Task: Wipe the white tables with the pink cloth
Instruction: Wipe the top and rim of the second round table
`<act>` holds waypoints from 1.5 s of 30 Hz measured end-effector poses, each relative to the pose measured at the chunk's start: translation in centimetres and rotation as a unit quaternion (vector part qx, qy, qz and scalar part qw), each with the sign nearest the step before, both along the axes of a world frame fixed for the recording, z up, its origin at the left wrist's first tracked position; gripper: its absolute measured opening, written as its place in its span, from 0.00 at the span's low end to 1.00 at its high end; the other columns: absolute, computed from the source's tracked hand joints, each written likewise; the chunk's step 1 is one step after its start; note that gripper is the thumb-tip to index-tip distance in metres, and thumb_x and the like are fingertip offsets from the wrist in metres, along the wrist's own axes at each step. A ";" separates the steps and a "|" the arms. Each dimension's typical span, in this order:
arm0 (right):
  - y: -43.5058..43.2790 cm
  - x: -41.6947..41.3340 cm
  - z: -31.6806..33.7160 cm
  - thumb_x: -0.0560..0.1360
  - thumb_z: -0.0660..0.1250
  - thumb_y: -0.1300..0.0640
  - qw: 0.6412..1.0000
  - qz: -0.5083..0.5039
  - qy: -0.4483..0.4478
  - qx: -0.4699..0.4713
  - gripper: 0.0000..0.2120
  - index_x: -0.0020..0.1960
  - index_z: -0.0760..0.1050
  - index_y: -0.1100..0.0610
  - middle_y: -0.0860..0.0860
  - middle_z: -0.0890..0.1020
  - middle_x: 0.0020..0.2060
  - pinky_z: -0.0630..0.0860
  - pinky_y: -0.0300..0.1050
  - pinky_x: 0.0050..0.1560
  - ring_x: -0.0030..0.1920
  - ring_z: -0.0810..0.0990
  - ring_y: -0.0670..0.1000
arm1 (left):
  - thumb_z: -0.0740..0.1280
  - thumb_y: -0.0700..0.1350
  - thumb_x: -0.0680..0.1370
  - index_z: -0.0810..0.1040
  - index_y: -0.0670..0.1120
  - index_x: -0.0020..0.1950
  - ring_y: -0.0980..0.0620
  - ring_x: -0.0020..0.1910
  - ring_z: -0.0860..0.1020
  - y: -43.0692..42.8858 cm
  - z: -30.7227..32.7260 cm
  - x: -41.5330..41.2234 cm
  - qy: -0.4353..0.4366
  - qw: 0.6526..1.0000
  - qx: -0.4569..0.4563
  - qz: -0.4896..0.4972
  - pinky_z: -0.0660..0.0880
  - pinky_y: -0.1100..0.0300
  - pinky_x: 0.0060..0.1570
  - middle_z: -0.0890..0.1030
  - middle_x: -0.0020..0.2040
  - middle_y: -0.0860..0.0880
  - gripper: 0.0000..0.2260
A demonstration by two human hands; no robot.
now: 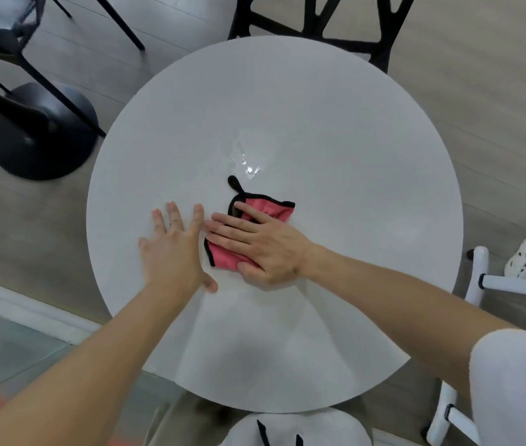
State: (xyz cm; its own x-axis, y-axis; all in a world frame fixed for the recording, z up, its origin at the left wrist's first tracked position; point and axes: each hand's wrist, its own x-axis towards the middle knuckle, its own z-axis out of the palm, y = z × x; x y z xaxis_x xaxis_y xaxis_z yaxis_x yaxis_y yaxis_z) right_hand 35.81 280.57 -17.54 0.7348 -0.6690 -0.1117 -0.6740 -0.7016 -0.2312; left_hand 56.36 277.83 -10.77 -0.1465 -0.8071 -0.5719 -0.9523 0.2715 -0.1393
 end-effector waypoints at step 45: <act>-2.1 -20.3 4.1 0.84 0.68 0.47 0.884 -0.444 -0.149 -0.016 0.28 0.78 0.71 0.60 0.59 0.71 0.78 0.64 0.60 0.82 0.82 0.65 0.60 | 0.80 0.64 0.71 0.68 0.50 0.79 0.44 0.72 0.71 2.0 1.1 -17.3 0.157 0.967 -0.061 0.193 0.72 0.45 0.71 0.70 0.74 0.47 0.42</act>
